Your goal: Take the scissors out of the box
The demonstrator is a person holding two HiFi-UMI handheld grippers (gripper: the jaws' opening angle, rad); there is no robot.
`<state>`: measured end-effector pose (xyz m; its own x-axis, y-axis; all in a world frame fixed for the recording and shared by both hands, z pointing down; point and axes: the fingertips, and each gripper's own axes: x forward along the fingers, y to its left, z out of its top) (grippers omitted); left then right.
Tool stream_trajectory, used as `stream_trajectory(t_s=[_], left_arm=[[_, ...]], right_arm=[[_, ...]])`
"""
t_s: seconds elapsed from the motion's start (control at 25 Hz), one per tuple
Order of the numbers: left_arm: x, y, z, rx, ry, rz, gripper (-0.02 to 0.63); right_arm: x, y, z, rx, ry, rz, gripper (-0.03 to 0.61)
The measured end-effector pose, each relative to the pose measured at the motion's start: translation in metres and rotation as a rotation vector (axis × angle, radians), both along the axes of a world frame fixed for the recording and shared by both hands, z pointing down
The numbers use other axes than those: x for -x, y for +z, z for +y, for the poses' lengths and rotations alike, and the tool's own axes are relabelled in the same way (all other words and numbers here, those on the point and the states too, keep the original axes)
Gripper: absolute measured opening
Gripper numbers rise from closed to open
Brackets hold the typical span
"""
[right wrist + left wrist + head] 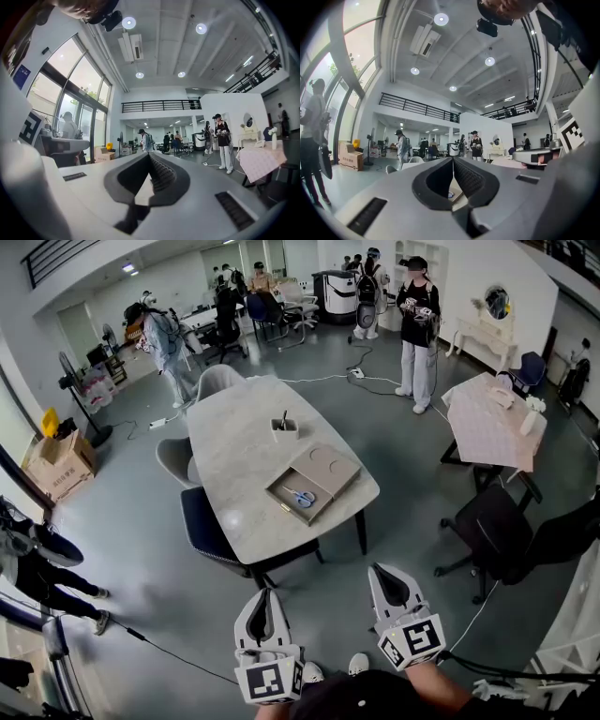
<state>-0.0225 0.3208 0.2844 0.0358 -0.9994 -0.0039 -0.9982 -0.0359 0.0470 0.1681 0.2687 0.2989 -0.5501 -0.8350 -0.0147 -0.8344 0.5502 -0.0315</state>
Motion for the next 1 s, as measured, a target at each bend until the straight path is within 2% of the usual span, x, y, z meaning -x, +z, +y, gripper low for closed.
stream_trajectory(t_s=[0.32, 0.68, 1.0], left_arm=[[0.012, 0.002, 0.004, 0.001, 0.024, 0.0, 0.017], [0.035, 0.013, 0.014, 0.012, 0.07, -0.008, 0.017], [0.049, 0.019, -0.001, 0.015, 0.089, 0.008, 0.017]], right_arm=[[0.013, -0.001, 0.005, -0.008, 0.017, -0.015, -0.005], [0.031, 0.015, 0.021, 0.025, 0.084, -0.052, -0.005], [0.039, 0.018, 0.005, 0.027, 0.113, -0.037, -0.005]])
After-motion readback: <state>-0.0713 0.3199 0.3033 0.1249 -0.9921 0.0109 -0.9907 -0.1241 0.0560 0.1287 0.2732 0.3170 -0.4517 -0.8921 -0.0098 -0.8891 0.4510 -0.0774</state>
